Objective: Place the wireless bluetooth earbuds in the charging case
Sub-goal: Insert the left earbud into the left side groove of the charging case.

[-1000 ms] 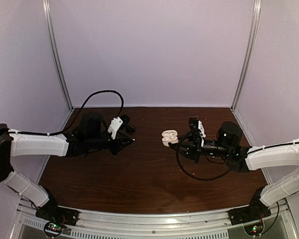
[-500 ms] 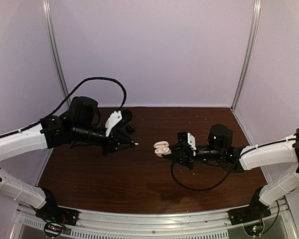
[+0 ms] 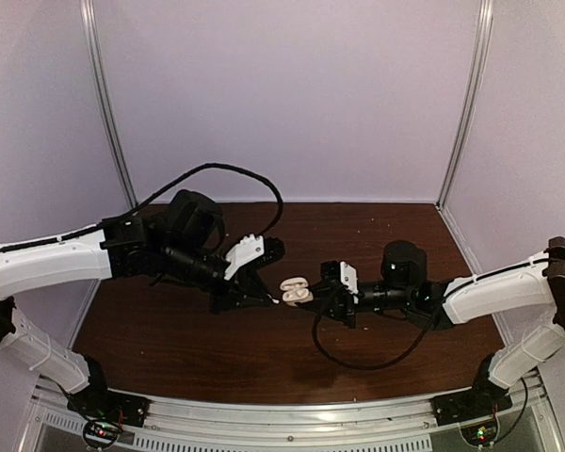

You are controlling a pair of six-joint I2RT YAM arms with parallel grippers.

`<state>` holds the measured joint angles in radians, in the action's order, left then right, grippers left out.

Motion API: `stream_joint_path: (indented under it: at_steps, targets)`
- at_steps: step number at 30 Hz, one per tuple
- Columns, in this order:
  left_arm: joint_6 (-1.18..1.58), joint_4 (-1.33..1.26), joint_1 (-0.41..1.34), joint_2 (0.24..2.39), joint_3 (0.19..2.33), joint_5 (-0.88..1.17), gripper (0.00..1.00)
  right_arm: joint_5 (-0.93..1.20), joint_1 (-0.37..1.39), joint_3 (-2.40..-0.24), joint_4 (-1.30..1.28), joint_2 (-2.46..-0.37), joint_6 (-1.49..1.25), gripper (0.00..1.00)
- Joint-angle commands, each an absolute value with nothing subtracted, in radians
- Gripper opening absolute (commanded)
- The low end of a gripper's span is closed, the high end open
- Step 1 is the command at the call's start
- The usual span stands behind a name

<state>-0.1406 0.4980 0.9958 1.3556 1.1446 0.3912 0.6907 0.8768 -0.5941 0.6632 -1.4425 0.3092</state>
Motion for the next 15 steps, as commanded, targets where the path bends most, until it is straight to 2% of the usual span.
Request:
stream_joint_path:
  at_steps: [1,15]
  targets:
    - [-0.165,0.505,1.0,1.382,1.2,0.364,0.09,0.663,0.891,-0.637,0.643,-1.462,0.308,0.0]
    - [-0.25,0.615,1.025,1.454,1.258,0.263,0.09,0.682,0.913,-0.67,0.597,-1.503,0.258,0.0]
